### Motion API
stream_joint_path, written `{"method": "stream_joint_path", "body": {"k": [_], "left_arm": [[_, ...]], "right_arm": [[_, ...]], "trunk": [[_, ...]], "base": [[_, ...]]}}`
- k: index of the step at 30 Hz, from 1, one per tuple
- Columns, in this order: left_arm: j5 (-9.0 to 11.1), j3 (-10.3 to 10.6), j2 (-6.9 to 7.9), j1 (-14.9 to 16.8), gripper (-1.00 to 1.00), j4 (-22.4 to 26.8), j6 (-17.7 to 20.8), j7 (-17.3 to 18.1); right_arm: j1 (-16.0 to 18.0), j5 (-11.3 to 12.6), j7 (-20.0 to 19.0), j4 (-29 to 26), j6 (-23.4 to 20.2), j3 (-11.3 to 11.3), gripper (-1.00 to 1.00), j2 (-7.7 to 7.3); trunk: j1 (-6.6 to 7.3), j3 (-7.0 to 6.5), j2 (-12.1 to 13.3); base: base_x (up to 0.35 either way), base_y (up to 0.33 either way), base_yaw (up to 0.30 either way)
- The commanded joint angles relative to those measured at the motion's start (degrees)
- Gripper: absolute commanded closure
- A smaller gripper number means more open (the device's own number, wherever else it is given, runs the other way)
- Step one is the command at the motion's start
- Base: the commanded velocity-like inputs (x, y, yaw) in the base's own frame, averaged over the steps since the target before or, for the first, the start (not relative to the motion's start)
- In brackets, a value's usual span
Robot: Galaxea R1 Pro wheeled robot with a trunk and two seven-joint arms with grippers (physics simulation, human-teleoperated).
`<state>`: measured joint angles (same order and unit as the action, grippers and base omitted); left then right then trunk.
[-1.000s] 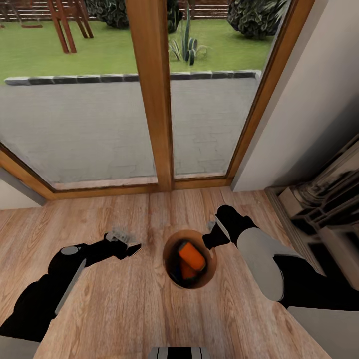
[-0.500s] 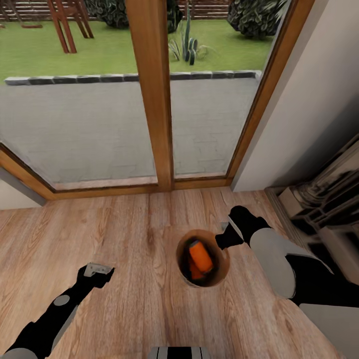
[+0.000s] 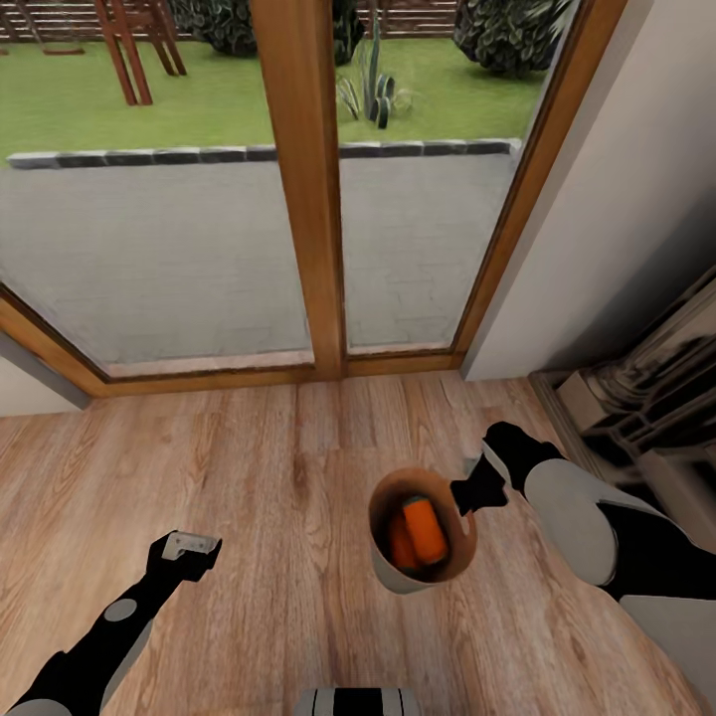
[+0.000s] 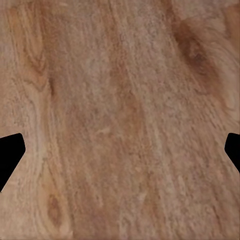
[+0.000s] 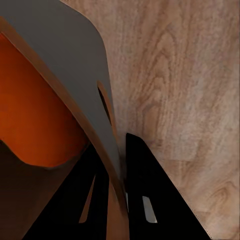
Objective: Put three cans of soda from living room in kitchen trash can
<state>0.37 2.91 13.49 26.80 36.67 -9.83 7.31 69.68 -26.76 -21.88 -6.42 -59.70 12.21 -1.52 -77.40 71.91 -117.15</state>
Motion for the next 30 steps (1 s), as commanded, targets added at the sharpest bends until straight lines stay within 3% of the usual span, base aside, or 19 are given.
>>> {"method": "stream_joint_path", "body": {"k": [1, 6, 16, 30], "left_arm": [[0.03, 0.00, -0.02, 0.00, -1.00, -0.01, -0.01, -0.01], [0.13, -0.01, -0.03, 0.00, -1.00, -0.01, -0.06, -0.02], [0.01, 0.07, -0.05, 0.00, -1.00, -0.10, -0.09, 0.07], [-0.09, 0.08, -0.05, 0.00, -1.00, -0.10, -0.10, 0.11]], "right_arm": [[0.02, 1.97, -0.26, 0.10, -0.30, 0.99, 1.00, -0.11], [0.02, 1.97, -0.27, 0.16, -0.30, 1.05, 1.00, -0.28], [-0.07, 1.89, -0.27, 0.09, -0.30, 0.98, 1.00, -0.34], [-0.07, 1.80, -0.26, 0.00, -0.30, 0.72, 1.00, -0.32]], "trunk": [[-0.22, 0.18, -0.42], [-0.22, 0.18, -0.42], [-2.42, 1.98, -4.43], [-3.51, 2.87, -6.43]], "base": [[0.000, 0.000, 0.000], [0.000, 0.000, 0.000], [0.000, 0.000, 0.000], [0.000, 0.000, 0.000]]}}
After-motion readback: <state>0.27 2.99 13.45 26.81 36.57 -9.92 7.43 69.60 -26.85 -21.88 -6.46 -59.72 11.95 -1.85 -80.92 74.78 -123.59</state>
